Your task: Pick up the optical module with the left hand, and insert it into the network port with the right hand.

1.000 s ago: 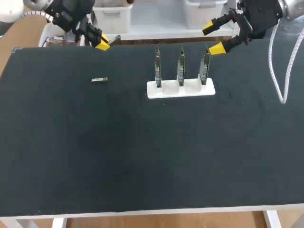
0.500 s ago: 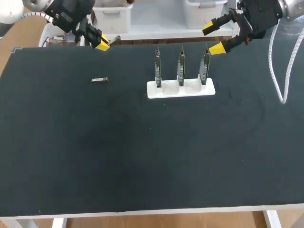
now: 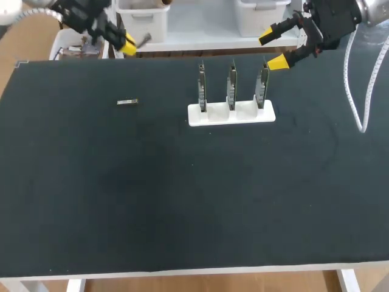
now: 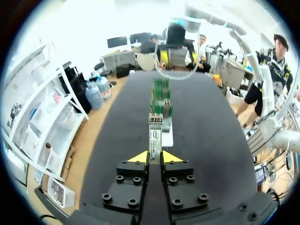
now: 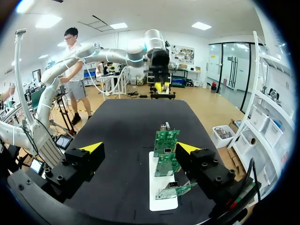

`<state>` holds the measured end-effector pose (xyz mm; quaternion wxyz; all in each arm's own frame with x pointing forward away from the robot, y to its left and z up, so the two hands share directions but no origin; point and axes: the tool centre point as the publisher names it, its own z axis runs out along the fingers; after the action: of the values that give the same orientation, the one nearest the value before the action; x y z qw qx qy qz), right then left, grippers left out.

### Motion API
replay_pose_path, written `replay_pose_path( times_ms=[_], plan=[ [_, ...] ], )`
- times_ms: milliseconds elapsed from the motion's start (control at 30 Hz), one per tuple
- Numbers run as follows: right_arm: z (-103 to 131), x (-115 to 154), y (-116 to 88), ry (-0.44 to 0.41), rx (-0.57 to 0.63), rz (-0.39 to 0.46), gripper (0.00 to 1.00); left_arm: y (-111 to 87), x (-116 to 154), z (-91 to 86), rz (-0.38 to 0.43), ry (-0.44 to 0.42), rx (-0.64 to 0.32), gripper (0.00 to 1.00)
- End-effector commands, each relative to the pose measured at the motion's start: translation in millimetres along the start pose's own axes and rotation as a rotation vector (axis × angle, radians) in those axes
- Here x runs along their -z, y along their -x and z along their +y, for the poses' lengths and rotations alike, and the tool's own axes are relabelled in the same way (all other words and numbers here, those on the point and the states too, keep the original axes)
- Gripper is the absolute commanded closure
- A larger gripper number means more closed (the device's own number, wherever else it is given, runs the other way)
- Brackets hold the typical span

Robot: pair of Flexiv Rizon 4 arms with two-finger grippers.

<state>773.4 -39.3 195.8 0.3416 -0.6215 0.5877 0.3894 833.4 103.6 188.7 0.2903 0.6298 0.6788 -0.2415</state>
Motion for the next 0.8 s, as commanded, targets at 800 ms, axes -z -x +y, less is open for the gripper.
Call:
replay_pose_path(
  times_ms=[800],
  plan=[
    [1, 0, 0, -0.003, 0.000, 0.001, 0.00, 115.3, -74, -117.6, -0.101, 0.243, 0.099, 1.00]
  ],
)
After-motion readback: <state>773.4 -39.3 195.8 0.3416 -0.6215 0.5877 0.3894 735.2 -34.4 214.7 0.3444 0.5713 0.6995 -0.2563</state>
